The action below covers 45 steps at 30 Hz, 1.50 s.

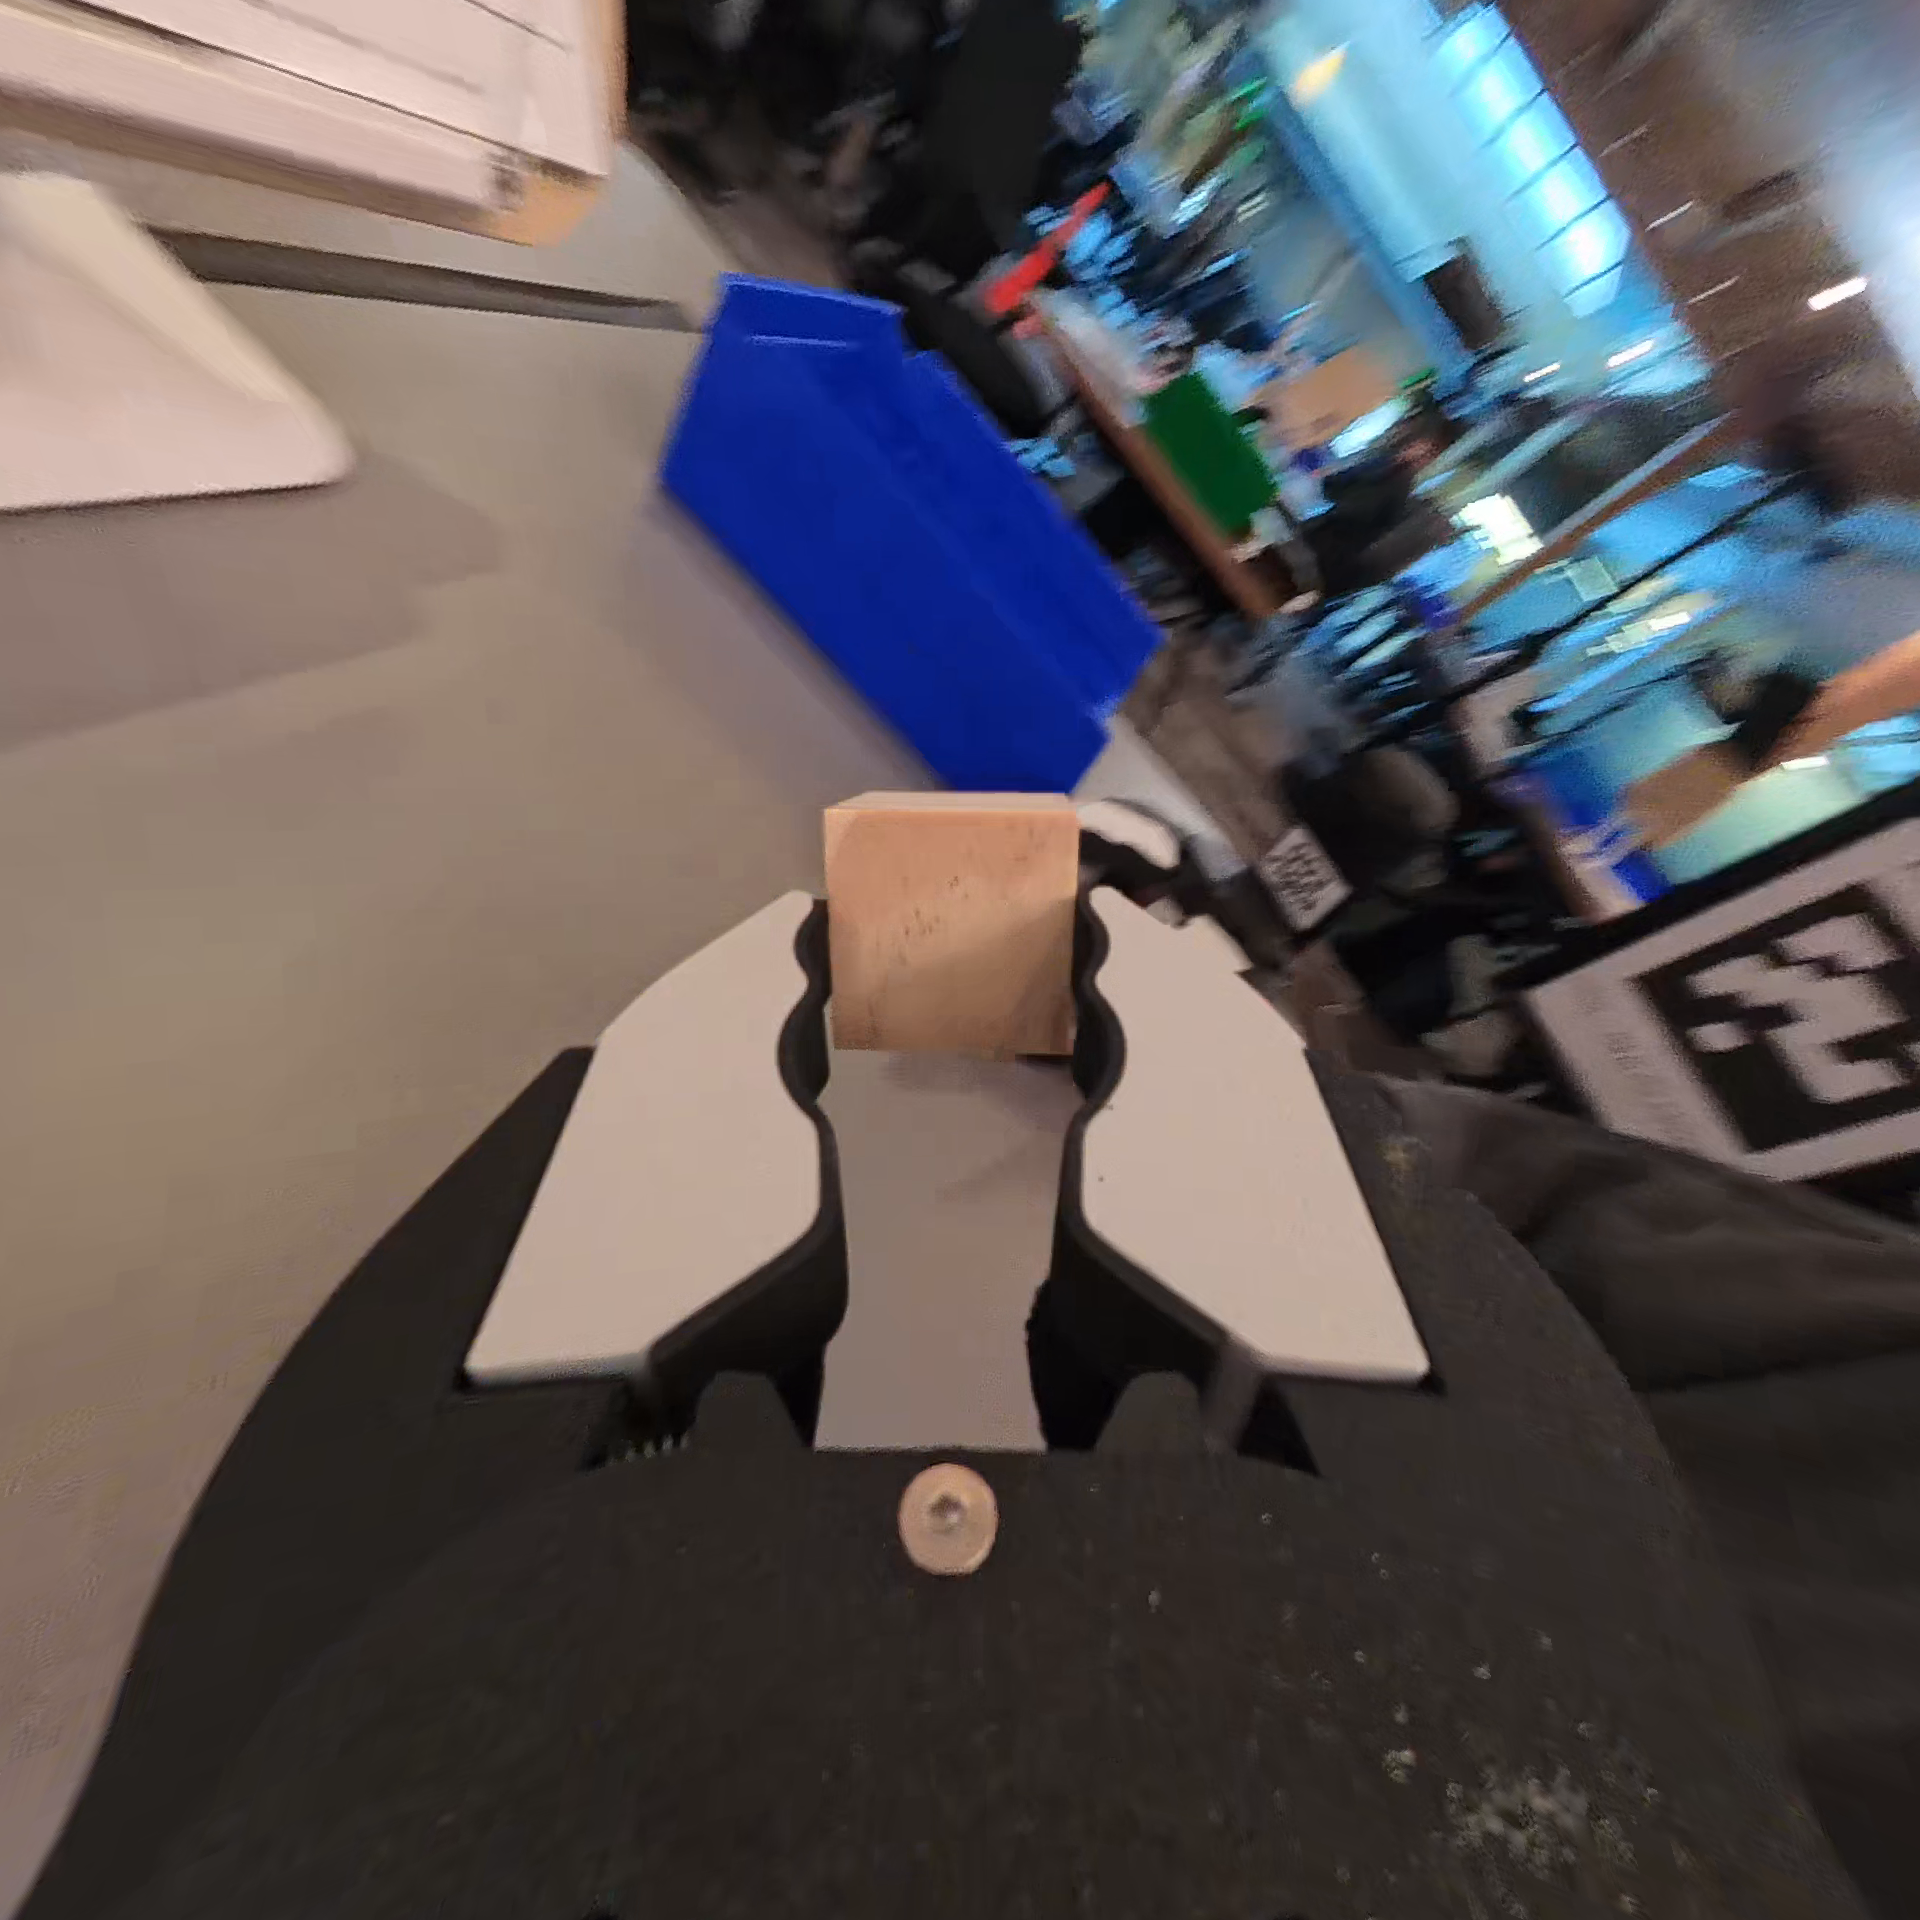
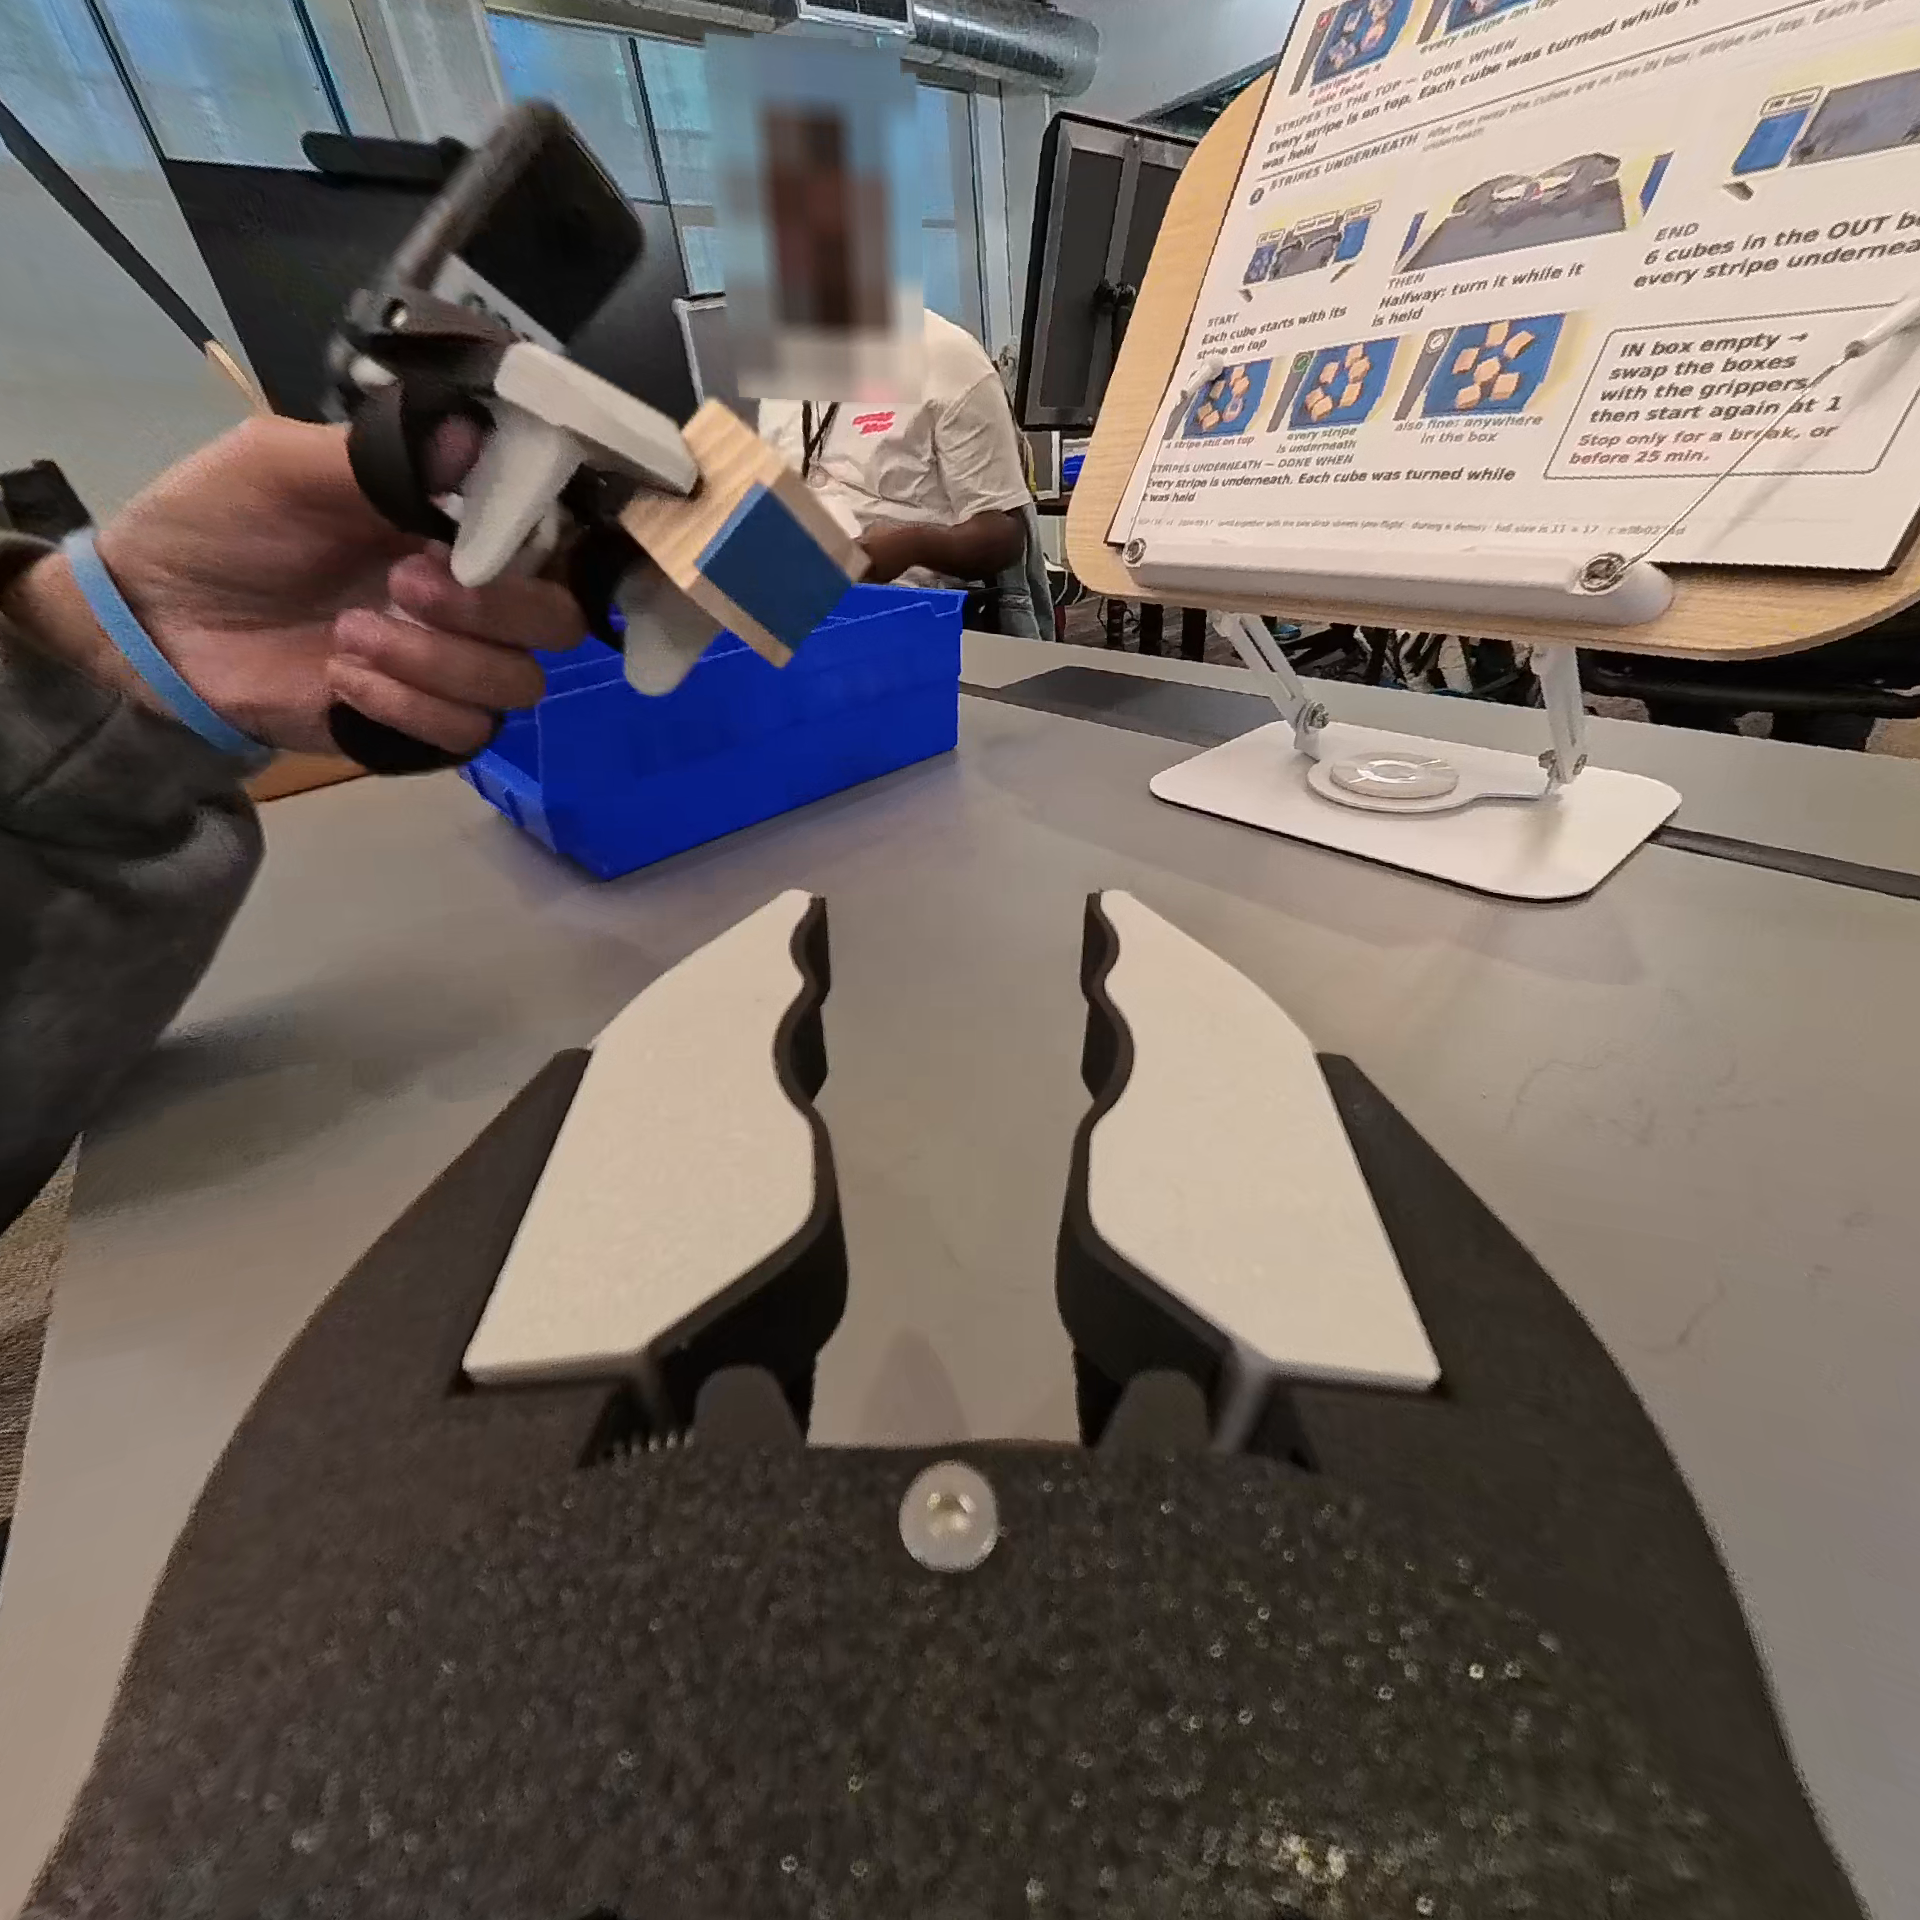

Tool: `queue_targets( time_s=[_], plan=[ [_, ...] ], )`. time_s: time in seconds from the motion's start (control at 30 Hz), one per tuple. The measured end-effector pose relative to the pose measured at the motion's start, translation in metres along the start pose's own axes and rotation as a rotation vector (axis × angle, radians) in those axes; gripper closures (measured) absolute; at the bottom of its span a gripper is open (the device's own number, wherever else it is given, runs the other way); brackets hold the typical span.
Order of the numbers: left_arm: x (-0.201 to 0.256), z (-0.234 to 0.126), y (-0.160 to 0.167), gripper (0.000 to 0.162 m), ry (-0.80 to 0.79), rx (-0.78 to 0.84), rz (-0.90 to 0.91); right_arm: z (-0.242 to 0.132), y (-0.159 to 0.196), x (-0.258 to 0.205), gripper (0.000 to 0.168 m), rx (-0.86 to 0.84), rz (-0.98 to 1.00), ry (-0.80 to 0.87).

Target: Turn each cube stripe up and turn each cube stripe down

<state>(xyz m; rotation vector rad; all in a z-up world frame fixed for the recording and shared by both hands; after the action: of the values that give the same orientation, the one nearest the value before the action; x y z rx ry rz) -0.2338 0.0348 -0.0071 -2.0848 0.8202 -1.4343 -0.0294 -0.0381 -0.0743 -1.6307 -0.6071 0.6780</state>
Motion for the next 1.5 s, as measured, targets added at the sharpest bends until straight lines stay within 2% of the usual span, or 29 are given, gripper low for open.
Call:
queue_targets(
  time_s=[0.13, 0.27, 0.4, 0.6, 0.73, 0.87, 1.0, 1.2, 1.3, 1.5],
  plan=[
    [0.009, 0.033, -0.003, 0.119, 0.378, 0.068, -0.176, -0.002, -0.002, 0.000, 0.120, 0.021, 0.014, -0.020],
    [0.007, 0.050, 0.001, 0.119, 0.587, 0.102, -0.345, -0.002, -0.003, -0.005, 0.118, 0.035, -0.010, -0.044],
    [-0.002, 0.060, 0.010, 0.119, 0.562, 0.090, -0.418, -0.001, -0.005, -0.012, 0.116, 0.050, -0.057, -0.080],
    [-0.002, 0.055, 0.013, 0.119, 0.508, 0.082, -0.450, 0.001, -0.012, -0.011, 0.112, 0.060, -0.101, -0.115],
    [-0.002, 0.046, 0.009, 0.119, 0.458, 0.114, -0.464, 0.015, -0.034, -0.006, 0.100, 0.021, -0.207, -0.161],
    [0.001, 0.044, 0.009, 0.119, 0.476, 0.112, -0.476, 0.034, -0.063, -0.004, 0.101, -0.034, -0.326, -0.216],
    [0.002, 0.044, 0.009, 0.119, 0.502, 0.115, -0.491, 0.052, -0.074, -0.003, 0.100, -0.095, -0.361, -0.296],
    [0.002, 0.045, 0.009, 0.119, 0.523, 0.115, -0.513, 0.067, -0.068, -0.013, 0.106, -0.111, -0.408, -0.341],
    [0.003, 0.048, 0.011, 0.119, 0.548, 0.098, -0.524, 0.068, -0.067, -0.011, 0.124, -0.090, -0.432, -0.299],
    [0.014, 0.049, 0.011, 0.117, 0.577, 0.060, -0.451, 0.057, -0.071, -0.010, 0.124, -0.063, -0.373, -0.323]
  ],
)
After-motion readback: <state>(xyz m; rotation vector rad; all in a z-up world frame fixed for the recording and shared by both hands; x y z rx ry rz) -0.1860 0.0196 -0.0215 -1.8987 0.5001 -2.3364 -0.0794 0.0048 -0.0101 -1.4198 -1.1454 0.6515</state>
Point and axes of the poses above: each gripper's, where its closed fingertips meet, z out along the fingers, y out of its underside, x = y × z across the jaws, the point moved 6 cm from there along -z, back along the fingers, and after that the axes turned 8 degrees about -x, right-handed, at the moved point
